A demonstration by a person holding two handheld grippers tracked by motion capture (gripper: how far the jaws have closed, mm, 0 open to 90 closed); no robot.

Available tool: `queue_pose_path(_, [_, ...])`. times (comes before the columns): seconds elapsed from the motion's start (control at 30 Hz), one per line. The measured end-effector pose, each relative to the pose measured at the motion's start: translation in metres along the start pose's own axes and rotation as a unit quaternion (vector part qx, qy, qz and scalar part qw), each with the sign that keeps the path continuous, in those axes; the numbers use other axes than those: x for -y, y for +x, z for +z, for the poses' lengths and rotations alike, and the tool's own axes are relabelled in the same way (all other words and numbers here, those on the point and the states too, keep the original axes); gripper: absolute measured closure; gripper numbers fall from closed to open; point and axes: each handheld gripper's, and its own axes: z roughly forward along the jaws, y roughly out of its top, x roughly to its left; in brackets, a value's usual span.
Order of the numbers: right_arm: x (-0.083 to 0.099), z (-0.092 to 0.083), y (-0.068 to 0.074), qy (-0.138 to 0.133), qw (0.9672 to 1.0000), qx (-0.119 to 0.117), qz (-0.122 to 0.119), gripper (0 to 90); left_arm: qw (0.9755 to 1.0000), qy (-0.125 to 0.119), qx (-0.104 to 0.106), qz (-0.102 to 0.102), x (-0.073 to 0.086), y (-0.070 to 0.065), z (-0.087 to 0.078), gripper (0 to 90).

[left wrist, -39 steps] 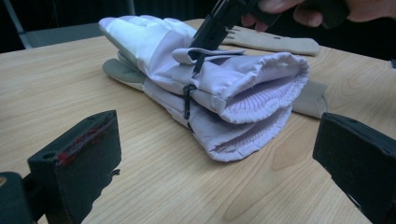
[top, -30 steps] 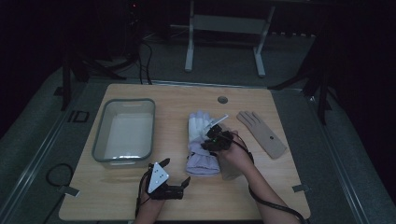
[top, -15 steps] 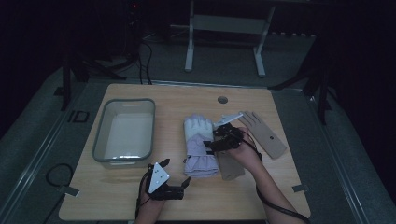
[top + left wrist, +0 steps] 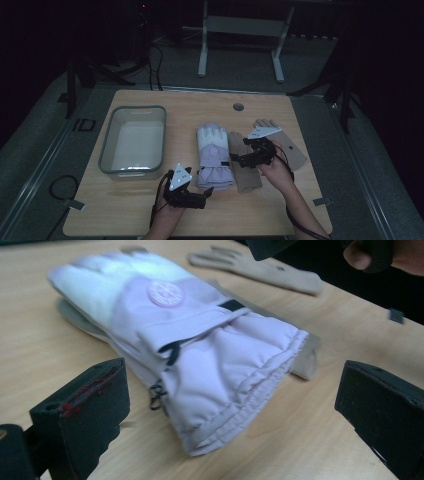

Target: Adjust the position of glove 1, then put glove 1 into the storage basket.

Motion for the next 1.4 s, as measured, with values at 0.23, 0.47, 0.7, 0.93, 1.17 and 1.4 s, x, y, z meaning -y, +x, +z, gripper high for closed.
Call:
queue_pose_path(0.23, [0.007, 0.001, 0.004, -0.007, 0.9998, -0.007, 0.016, 16.2, 0.9999, -0.004, -0.010, 0.003, -0.021, 0.005, 0.002, 1.2])
queue_pose_path(0.47, [0.004, 0.004, 0.004, -0.007, 0.9989, -0.014, 0.044, 10.6, 0.9996, 0.002, -0.029, 0.009, -0.035, 0.010, 0.007, 7.3])
queue_pose_path(0.7, [-0.003, 0.013, 0.000, -0.007, 0.9977, 0.034, 0.058, 36.4, 0.9984, 0.021, -0.047, 0.023, -0.047, 0.010, 0.016, 21.0])
queue_pose_path(0.93, [-0.004, 0.022, -0.001, -0.001, 0.9965, 0.012, 0.082, 55.2, 0.9963, 0.049, -0.070, 0.012, -0.038, 0.013, 0.026, 22.7])
queue_pose_path(1.17, [-0.001, 0.032, 0.003, 0.012, 0.9953, 0.001, 0.096, 55.3, 0.9928, 0.092, -0.076, 0.011, -0.026, 0.013, 0.041, 26.6])
queue_pose_path(1.4, [0.024, 0.058, -0.002, 0.064, 0.9852, -0.040, 0.154, 51.3, 0.9901, 0.121, -0.061, -0.038, -0.008, 0.019, 0.050, 30.1])
